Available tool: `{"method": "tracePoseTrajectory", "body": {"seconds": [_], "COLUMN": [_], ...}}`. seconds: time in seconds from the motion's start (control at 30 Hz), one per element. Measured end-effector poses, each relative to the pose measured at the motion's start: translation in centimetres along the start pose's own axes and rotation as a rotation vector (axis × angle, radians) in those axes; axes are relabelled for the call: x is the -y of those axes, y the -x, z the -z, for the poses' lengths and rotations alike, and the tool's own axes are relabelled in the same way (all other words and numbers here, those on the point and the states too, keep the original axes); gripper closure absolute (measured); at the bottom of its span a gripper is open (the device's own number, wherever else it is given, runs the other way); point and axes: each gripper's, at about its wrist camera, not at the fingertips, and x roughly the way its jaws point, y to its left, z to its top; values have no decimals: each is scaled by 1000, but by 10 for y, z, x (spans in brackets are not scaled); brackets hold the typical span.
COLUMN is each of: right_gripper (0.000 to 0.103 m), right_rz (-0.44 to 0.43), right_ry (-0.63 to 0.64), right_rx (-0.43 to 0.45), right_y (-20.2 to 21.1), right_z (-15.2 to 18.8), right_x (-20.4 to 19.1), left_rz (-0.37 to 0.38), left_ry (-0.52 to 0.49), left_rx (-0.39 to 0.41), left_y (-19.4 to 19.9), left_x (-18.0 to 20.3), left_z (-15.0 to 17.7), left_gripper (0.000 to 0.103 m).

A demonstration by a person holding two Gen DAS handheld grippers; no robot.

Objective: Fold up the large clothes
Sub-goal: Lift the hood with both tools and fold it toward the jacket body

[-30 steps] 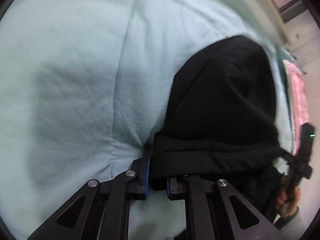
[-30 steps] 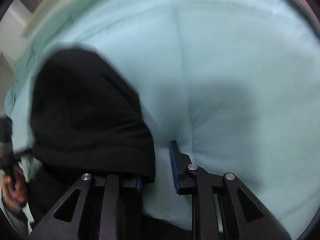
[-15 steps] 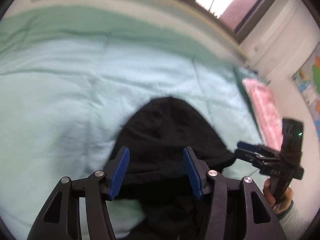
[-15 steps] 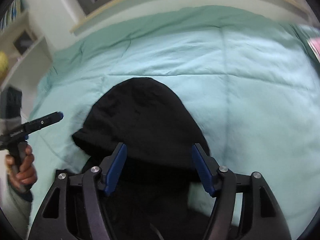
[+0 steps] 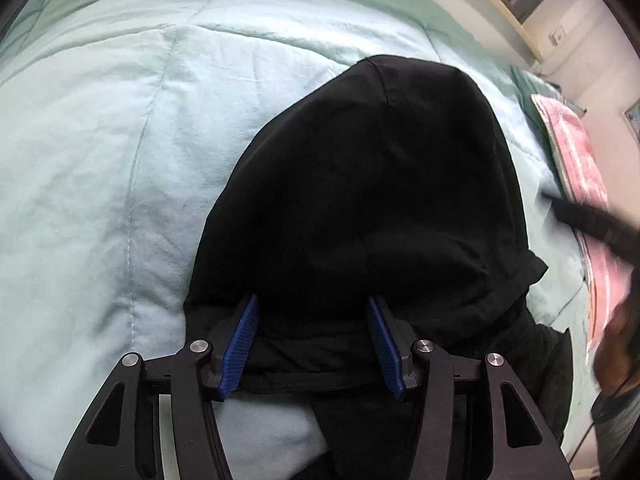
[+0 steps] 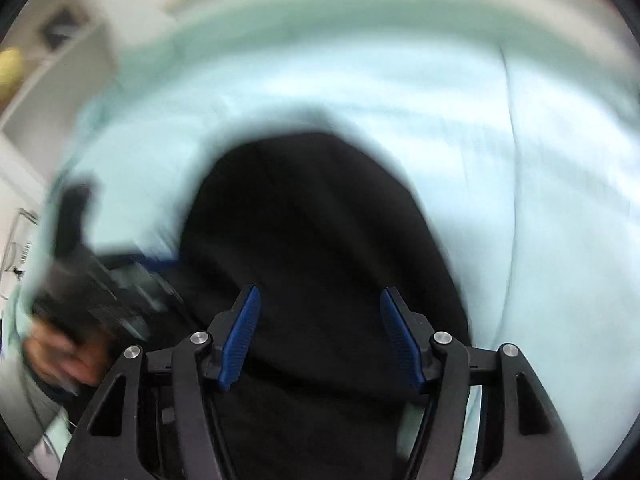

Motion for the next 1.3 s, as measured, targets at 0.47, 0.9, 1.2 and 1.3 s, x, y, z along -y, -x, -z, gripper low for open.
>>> {"method": "tracePoseTrajectory", "body": {"seconds": [0.47,0.9,1.2,1.3], "right_gripper": [37,38,35,30], "right_rz": [55,3,-49,-43], "right_ry": [-4,-113,-11,19], "right_rx": [-170,-251,-128,-80], "right_y": [-110,-52,-4,-5], "right_z": [-42,74,18,-14], "right_x": [20,71,64,70], "left_rz": [15,81,96,85], "left_ry": [16,87,-145,-140], "left_rx": [2,-91,67,91], "left_y": [6,0,92,91], "left_x": [-9,-38,-18,-28], "left_z": [-1,-1,-43,-71], "left_gripper": [46,44,31,20]}}
